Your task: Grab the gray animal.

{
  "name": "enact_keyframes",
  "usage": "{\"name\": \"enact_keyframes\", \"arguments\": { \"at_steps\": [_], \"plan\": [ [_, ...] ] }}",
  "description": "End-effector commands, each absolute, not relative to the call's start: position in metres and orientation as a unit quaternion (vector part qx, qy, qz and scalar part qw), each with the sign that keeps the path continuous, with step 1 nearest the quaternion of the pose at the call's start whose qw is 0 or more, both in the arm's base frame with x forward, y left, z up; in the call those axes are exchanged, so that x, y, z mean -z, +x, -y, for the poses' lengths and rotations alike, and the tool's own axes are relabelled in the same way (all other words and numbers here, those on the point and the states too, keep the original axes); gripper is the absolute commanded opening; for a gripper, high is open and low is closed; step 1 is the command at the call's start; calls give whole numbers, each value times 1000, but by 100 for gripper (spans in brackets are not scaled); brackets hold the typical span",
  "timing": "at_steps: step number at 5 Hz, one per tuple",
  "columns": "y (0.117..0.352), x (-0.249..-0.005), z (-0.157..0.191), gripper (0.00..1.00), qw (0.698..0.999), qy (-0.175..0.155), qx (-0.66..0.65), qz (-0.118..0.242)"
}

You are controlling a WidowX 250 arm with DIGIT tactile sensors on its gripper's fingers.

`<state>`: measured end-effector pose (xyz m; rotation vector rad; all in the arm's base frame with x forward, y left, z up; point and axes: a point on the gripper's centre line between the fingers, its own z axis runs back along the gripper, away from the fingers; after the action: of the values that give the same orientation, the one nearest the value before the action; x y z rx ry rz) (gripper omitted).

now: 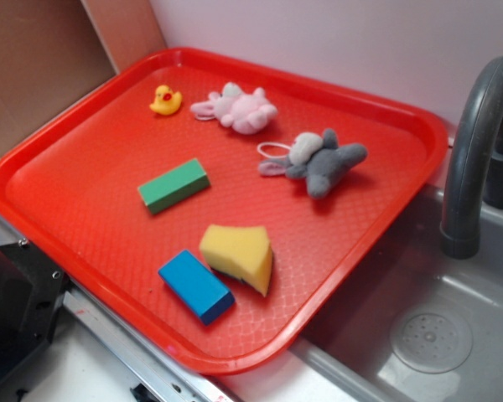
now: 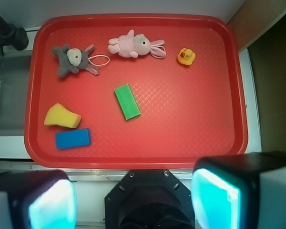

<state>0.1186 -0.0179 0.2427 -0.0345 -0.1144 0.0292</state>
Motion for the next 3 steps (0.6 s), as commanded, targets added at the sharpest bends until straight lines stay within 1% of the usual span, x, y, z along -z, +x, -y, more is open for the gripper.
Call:
{"name": "enact_keyframes", "arguments": {
  "at_steps": [1,2,3],
  "plan": [
    [119,-243,18,100,998,-17,-15,57],
    [137,-241,22,100,996,21,75,54],
    [174,-241,29,100,978,48,203,7]
  ]
}}
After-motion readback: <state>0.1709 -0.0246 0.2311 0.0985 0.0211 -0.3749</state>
